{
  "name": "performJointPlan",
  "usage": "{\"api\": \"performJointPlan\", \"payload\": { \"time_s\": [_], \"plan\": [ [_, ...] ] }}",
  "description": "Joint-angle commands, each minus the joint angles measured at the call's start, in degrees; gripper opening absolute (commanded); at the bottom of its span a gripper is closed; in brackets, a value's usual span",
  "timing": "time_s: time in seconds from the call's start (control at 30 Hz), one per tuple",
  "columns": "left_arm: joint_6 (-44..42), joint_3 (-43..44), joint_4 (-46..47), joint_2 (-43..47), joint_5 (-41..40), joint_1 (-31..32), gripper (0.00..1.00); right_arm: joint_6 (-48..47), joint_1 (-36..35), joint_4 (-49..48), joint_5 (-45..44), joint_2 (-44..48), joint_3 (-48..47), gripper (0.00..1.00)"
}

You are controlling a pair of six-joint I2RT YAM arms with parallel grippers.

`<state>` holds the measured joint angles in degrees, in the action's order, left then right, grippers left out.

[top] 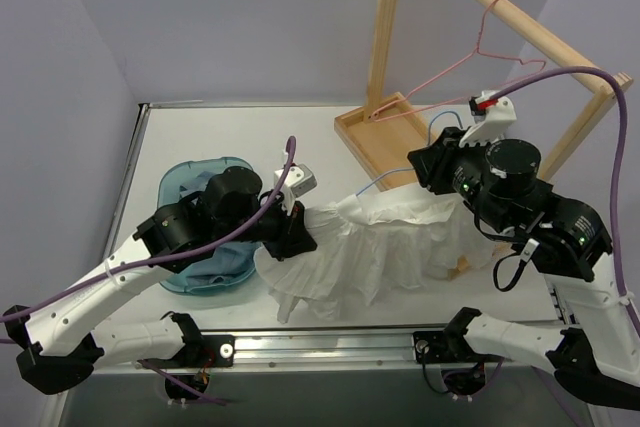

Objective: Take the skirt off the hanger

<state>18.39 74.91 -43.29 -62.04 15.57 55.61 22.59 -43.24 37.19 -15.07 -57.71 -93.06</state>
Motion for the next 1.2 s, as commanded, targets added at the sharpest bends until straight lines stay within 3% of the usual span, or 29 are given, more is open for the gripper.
{"api": "performJointPlan", "payload": {
  "time_s": [0.0, 0.07, 0.13, 0.3, 0.5, 0.97, 1.17],
  "plan": [
    [-0.64, 0.23, -2.33, 0.6, -2.91, -0.77, 0.14, -0.88, -0.26, 0.77, -6.02, 2.95, -2.92, 0.0],
    [-0.29, 0.32, -2.5, 1.39, -3.35, -1.3, 0.12, -1.58, -0.35, 2.61, -9.25, 4.1, -2.75, 0.0],
    [-0.11, 0.58, -2.77, 2.18, -4.93, -1.56, 0.03, -1.76, -0.35, 3.41, -11.37, 5.32, -1.78, 0.0],
    [3.13, 1.02, -2.5, 4.99, -12.55, -3.05, 0.02, -2.64, -0.26, 5.7, -17.08, 7.52, 1.12, 0.0],
    [7.1, 2.43, -2.51, 8.25, -23.39, -6.74, 0.02, -3.95, -0.26, 6.22, -17.18, 11.13, 3.41, 0.0],
    [6.04, 1.2, -4.35, 8.95, -22.69, -9.03, 0.02, 1.75, -0.35, 10.97, -30.27, 13.5, 1.39, 0.0],
    [4.11, 0.06, -2.95, 8.69, -17.69, -9.21, 0.02, 5.27, -1.05, 9.48, -31.95, 14.47, -0.54, 0.0]
  ]
}}
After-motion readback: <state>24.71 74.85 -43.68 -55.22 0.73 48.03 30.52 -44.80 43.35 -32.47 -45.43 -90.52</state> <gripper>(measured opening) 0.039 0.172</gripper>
